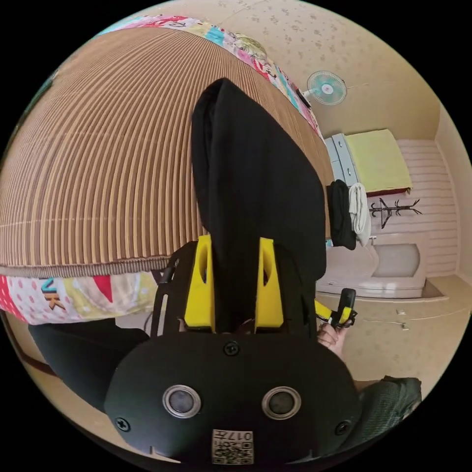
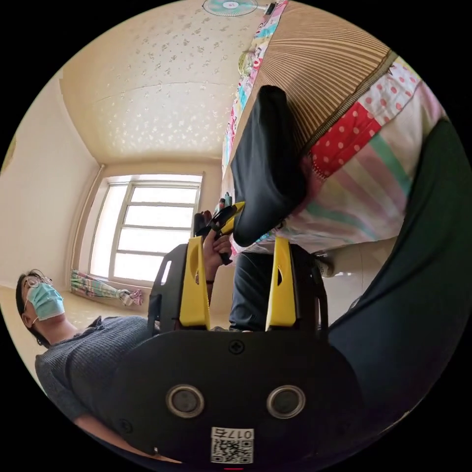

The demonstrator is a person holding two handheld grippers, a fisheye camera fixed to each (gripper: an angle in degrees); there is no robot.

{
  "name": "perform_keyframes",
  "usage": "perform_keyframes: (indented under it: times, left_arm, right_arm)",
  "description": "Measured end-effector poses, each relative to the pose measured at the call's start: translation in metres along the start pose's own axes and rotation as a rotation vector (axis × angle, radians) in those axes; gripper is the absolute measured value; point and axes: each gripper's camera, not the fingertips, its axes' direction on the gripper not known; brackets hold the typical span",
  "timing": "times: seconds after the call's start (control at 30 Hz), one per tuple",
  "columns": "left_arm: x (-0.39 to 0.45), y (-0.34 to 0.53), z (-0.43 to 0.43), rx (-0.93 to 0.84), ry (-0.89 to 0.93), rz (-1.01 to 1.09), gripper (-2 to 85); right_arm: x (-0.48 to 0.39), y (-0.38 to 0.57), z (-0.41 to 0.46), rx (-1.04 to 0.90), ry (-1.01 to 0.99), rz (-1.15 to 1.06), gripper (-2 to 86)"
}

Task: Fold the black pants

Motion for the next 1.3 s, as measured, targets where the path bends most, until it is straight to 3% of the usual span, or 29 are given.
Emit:
perform_keyframes:
  times: [0.1, 0.23, 0.4, 0.63, 0.77, 0.87, 1.03, 1.3]
  left_arm:
    - [-0.013, 0.002, 0.000, -0.072, 0.160, -0.057, 7.0]
    - [-0.013, 0.029, 0.004, -0.109, 0.365, -0.078, 6.3]
    - [-0.010, 0.061, 0.006, -0.211, 0.611, -0.125, 6.1]
    - [0.000, 0.074, -0.054, -0.242, 0.578, -0.008, 6.6]
    - [0.011, 0.088, -0.101, -0.208, 0.709, 0.115, 6.9]
    - [0.006, 0.102, -0.131, -0.171, 0.754, 0.144, 5.8]
    - [-0.019, 0.115, -0.165, -0.133, 0.635, 0.096, 6.2]
    - [-0.040, 0.120, -0.203, -0.085, 0.579, 0.001, 5.5]
  right_arm:
    - [0.016, -0.008, 0.016, -0.055, 0.013, 0.045, 22.7]
    - [0.025, -0.024, 0.031, -0.060, -0.021, 0.014, 23.8]
    - [0.045, -0.055, 0.047, -0.035, -0.217, 0.048, 21.6]
    - [0.068, -0.031, 0.049, 0.002, -0.553, 0.040, 19.2]
    - [0.047, -0.016, 0.027, 0.090, -0.648, -0.025, 17.9]
    - [0.026, -0.024, -0.013, 0.134, -0.625, -0.148, 17.1]
    - [-0.014, -0.062, -0.091, 0.238, -0.523, -0.345, 15.7]
    - [-0.176, -0.147, -0.288, 0.460, -0.299, -0.875, 12.9]
